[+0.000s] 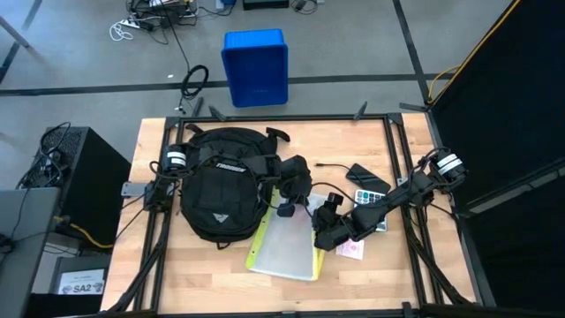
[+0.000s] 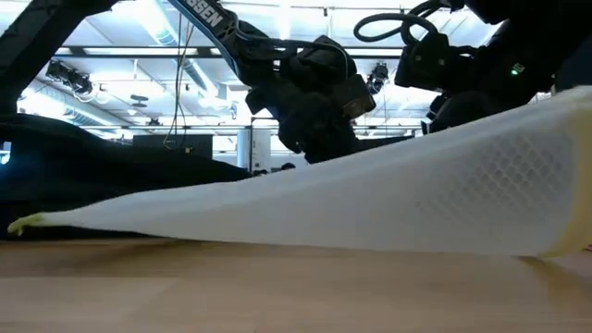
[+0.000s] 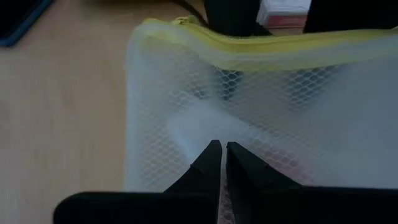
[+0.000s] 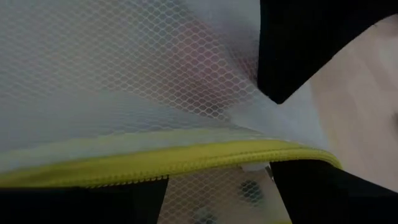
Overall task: Unpack backpack
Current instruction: Remove the white charger adapter from the white zip bag
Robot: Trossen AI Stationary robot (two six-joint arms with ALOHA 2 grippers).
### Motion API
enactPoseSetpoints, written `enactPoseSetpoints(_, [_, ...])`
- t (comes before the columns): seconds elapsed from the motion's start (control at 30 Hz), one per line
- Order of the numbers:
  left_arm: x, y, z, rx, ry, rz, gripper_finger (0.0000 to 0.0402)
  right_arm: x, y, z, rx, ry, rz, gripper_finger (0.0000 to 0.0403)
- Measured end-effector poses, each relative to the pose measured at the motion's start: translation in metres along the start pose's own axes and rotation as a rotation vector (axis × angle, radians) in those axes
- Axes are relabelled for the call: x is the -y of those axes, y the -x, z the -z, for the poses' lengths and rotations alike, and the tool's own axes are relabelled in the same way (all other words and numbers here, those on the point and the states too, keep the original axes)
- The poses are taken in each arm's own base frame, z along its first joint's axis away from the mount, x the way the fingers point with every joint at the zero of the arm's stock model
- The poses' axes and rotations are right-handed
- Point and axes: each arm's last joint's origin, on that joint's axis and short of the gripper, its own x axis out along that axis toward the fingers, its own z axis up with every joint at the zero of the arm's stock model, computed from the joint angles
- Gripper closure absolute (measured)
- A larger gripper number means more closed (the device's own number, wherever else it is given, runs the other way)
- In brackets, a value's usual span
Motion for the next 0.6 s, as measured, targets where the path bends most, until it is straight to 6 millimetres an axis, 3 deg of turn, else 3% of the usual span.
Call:
enactPoseSetpoints(0.2, [0.0054,-0.0019,-0.0029,0.027,-0.060,0.052,0.0402,-0.0025,-0.0004,-0.0037,0.017,0.022,-0.047,0.0166])
enactPoseSetpoints(0.43, [-0.0003,-0.0021,-0.0026,-0.043,-0.056,-0.182,0.0402,-0.0073,0.0016,-0.0058,0.040,0.019,-0.093,0.0172])
enactPoseSetpoints(0.6, [0.0018,-0.0045,-0.0012,-0.034,-0.044,-0.126,0.0402,-0.0071,0.0014,-0.0060,0.043,0.018,-0.089,0.0163])
